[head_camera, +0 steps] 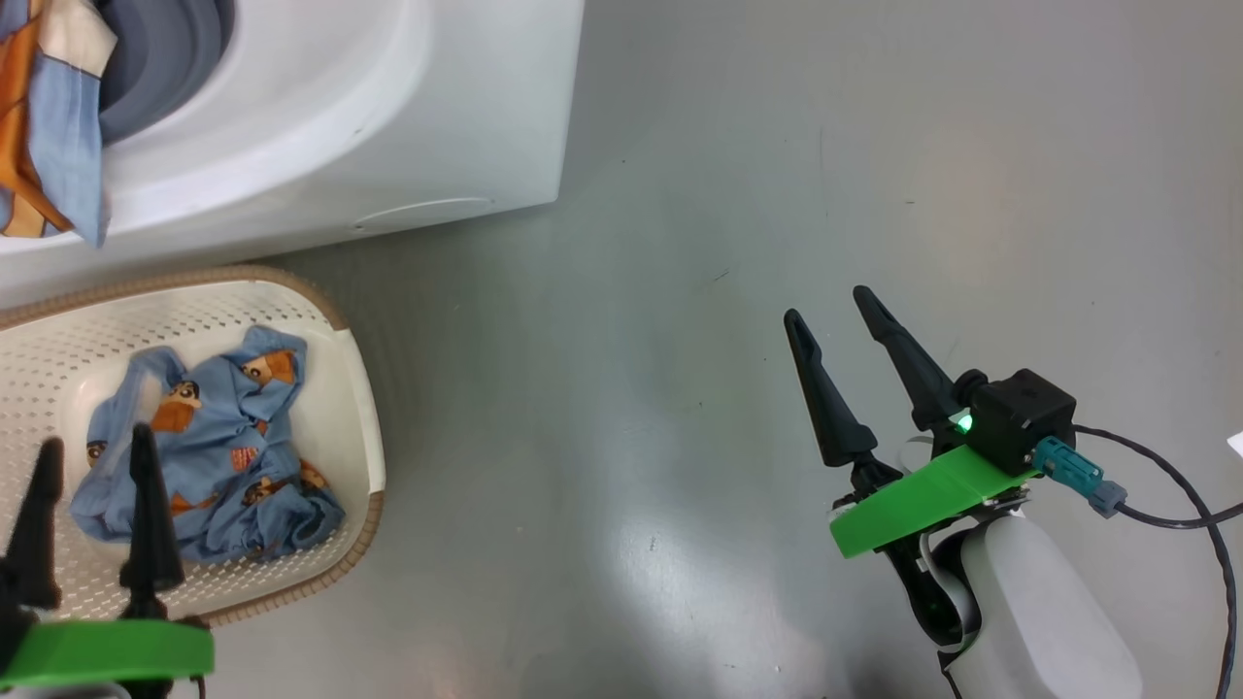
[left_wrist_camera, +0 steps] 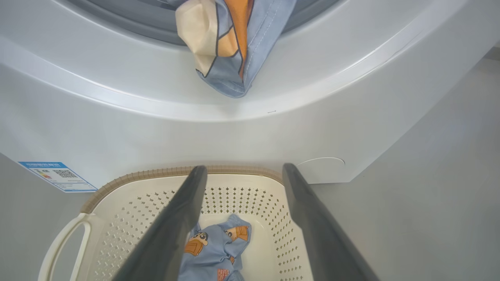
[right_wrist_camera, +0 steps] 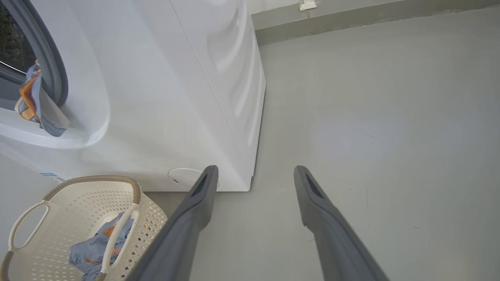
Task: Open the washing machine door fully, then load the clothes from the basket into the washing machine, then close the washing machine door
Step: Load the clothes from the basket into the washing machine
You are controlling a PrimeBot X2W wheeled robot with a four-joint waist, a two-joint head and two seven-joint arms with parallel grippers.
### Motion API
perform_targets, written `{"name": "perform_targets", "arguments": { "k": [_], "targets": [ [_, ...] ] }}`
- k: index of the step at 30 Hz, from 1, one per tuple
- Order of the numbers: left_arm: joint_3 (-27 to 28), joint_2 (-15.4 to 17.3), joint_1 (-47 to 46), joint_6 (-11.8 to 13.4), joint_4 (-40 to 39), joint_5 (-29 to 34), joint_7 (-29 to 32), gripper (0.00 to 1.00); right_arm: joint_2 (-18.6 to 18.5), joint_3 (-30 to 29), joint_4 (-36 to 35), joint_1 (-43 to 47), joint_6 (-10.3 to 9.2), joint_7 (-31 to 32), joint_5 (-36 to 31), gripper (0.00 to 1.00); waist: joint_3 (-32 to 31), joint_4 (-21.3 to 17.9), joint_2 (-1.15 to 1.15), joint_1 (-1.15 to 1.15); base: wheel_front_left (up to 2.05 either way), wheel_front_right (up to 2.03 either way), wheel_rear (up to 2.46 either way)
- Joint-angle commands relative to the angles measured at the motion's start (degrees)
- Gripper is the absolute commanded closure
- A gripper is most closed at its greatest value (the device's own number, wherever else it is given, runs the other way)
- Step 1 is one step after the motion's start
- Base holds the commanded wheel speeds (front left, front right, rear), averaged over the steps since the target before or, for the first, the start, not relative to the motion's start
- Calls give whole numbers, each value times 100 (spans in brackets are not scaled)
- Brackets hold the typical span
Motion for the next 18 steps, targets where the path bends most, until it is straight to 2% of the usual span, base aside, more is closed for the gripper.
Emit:
{"name": "perform_targets", "arguments": {
  "k": [1, 7, 18],
  "targets": [
    [178, 65, 255, 75, -94, -12, -30, 0, 49, 156, -98, 178, 16, -42, -34, 0, -9, -7, 0, -1, 0, 0, 0],
    [55, 62, 452, 272, -113, -181, -30, 0, 49, 148, -97, 204, 16, -42, -45, 0, -32, -6, 0, -1, 0, 0, 0],
    [-147, 62, 519, 447, -146, -346, -30, 0, 49, 149, -102, 215, 16, -42, -7, 0, -64, 7, 0, -1, 0, 0, 0]
  ]
}}
